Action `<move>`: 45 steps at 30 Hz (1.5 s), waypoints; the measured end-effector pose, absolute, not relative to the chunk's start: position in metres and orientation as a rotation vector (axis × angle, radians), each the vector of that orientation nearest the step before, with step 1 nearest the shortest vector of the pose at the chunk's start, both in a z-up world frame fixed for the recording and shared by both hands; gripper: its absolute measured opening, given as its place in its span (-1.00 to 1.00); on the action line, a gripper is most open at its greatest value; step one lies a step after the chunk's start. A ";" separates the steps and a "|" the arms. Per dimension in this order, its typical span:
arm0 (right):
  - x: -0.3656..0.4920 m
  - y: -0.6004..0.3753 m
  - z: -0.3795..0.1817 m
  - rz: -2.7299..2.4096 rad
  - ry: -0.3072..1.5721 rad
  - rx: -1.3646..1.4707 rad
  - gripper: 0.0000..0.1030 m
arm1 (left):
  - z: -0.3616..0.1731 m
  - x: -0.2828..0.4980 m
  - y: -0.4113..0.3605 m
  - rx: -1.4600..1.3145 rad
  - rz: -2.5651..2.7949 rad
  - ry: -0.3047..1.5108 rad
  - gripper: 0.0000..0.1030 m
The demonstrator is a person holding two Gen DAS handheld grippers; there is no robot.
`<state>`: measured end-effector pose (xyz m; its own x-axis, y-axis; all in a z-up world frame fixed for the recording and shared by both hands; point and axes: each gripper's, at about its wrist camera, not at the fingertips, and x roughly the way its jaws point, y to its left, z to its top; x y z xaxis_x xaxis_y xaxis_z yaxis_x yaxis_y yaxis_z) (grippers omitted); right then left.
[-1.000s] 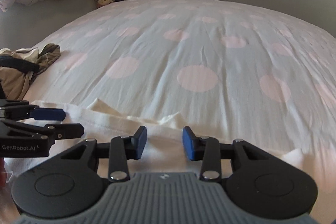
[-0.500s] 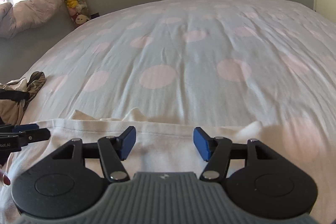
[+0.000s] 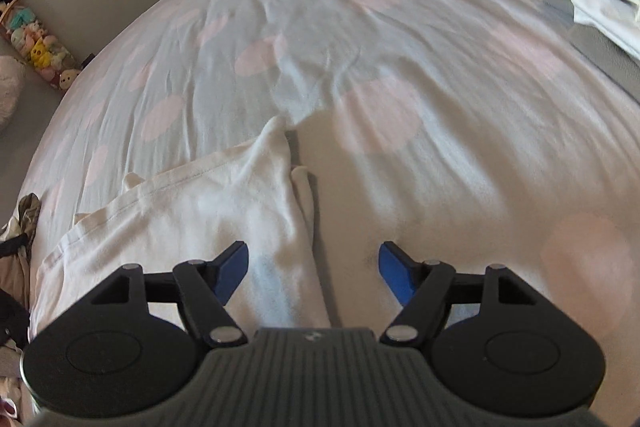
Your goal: Fold clothes
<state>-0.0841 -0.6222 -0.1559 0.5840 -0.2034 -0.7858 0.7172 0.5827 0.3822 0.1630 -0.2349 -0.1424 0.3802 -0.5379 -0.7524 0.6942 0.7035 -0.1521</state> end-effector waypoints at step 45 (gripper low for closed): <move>0.072 -0.458 -0.055 -0.134 0.689 0.768 -0.81 | -0.145 0.205 -0.178 0.004 -0.982 0.949 0.25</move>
